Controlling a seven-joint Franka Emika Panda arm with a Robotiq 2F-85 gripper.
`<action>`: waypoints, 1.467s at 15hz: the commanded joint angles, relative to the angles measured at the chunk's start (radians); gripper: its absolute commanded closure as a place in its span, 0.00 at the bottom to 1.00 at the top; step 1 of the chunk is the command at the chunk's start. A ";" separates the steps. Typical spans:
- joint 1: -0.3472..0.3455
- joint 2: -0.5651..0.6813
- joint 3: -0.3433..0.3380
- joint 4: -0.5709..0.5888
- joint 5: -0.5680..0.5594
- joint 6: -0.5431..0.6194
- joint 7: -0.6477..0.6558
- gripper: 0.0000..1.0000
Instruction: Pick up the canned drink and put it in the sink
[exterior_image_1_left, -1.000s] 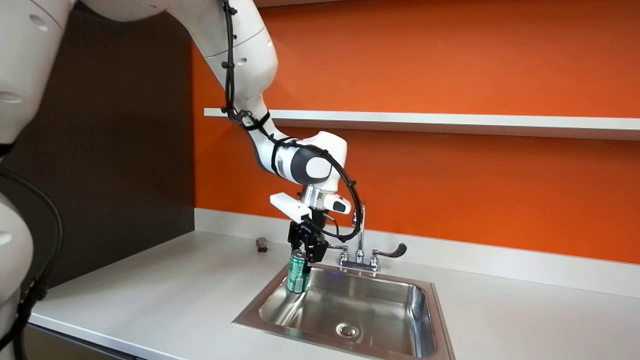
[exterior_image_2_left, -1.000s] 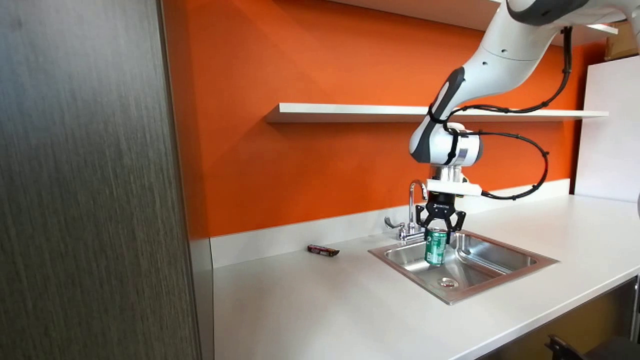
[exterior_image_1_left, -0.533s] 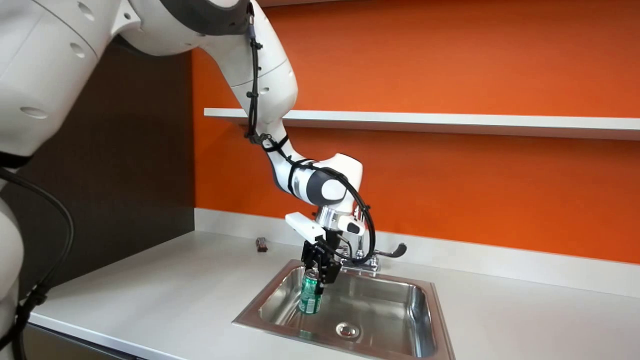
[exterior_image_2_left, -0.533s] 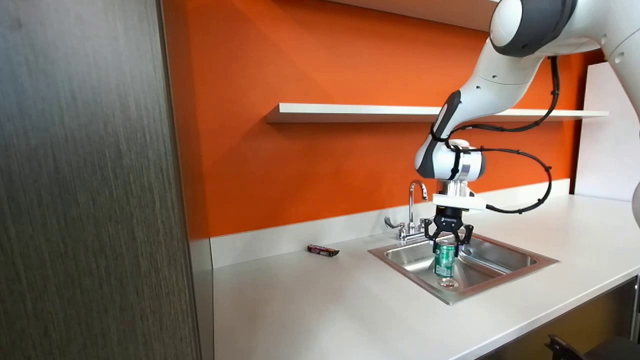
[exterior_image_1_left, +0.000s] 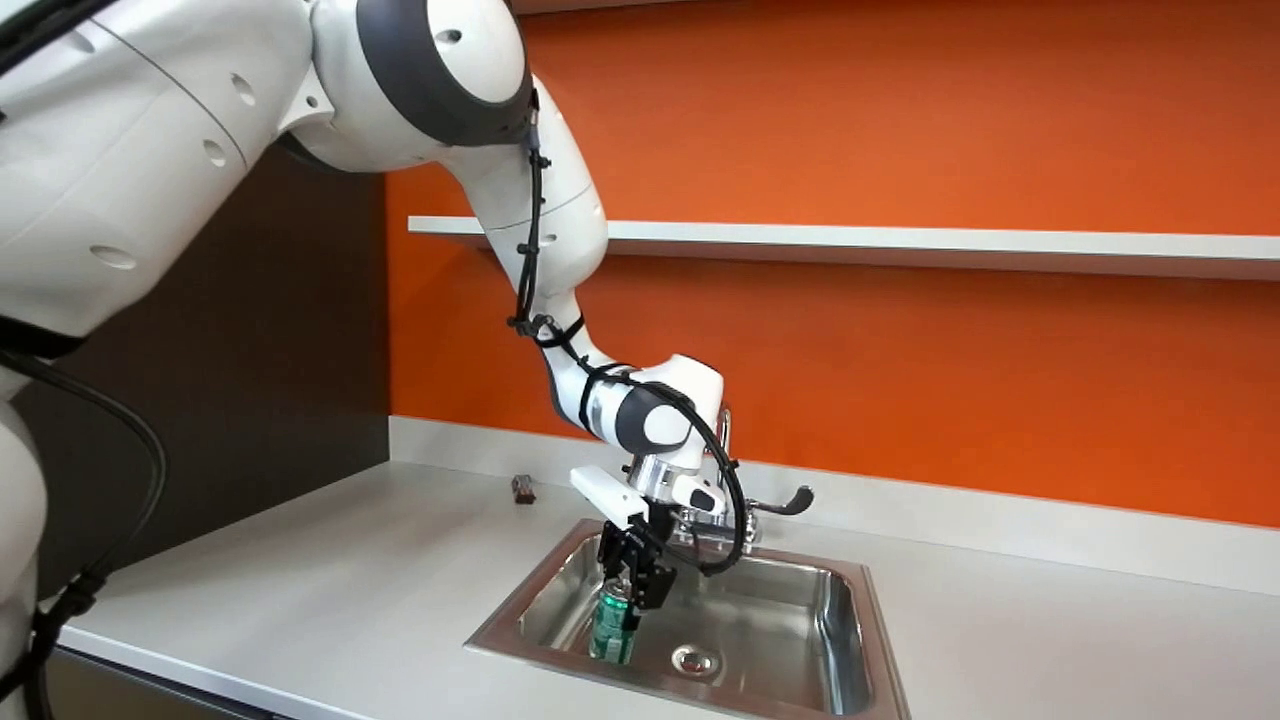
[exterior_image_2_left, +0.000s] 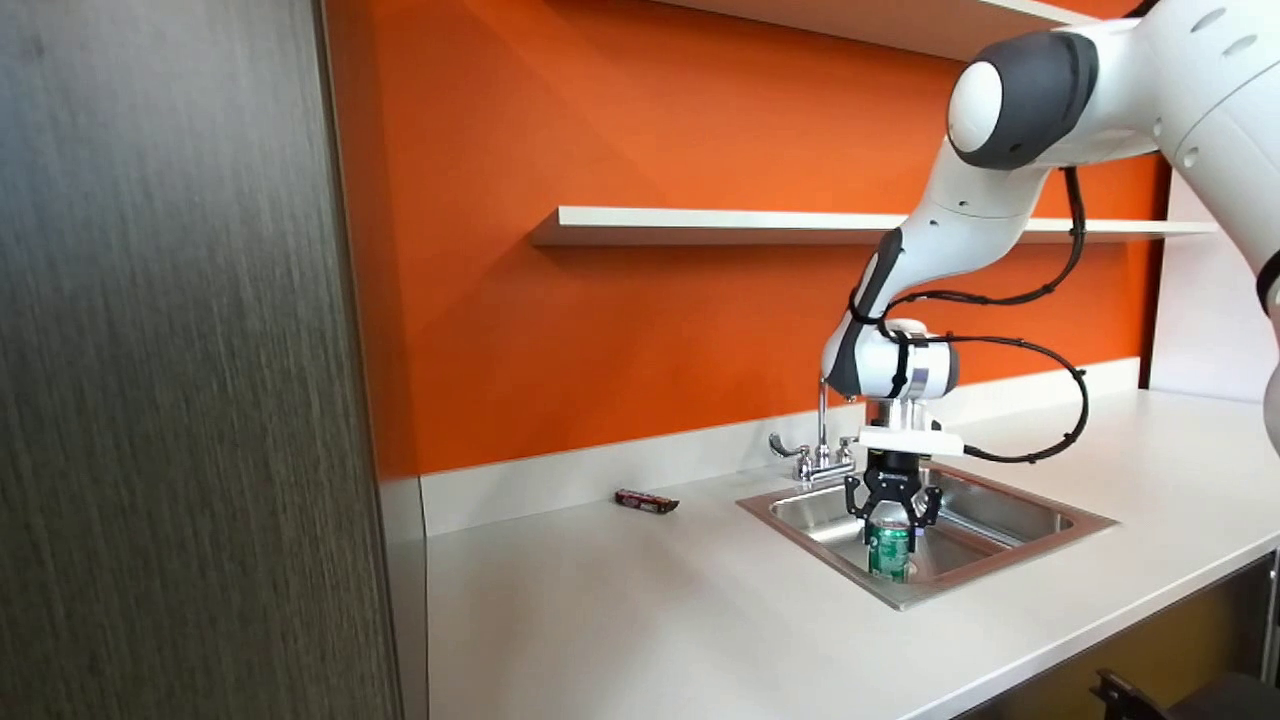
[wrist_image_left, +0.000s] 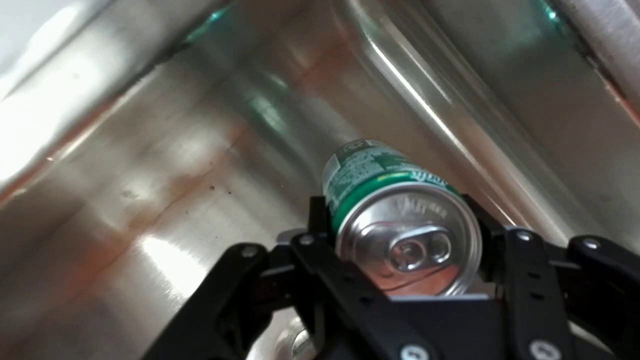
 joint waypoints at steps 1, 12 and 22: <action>-0.018 0.031 0.018 0.044 0.011 -0.010 0.012 0.61; -0.016 0.060 0.027 0.036 0.022 0.054 0.015 0.61; -0.011 -0.006 0.021 -0.021 0.015 0.050 0.011 0.00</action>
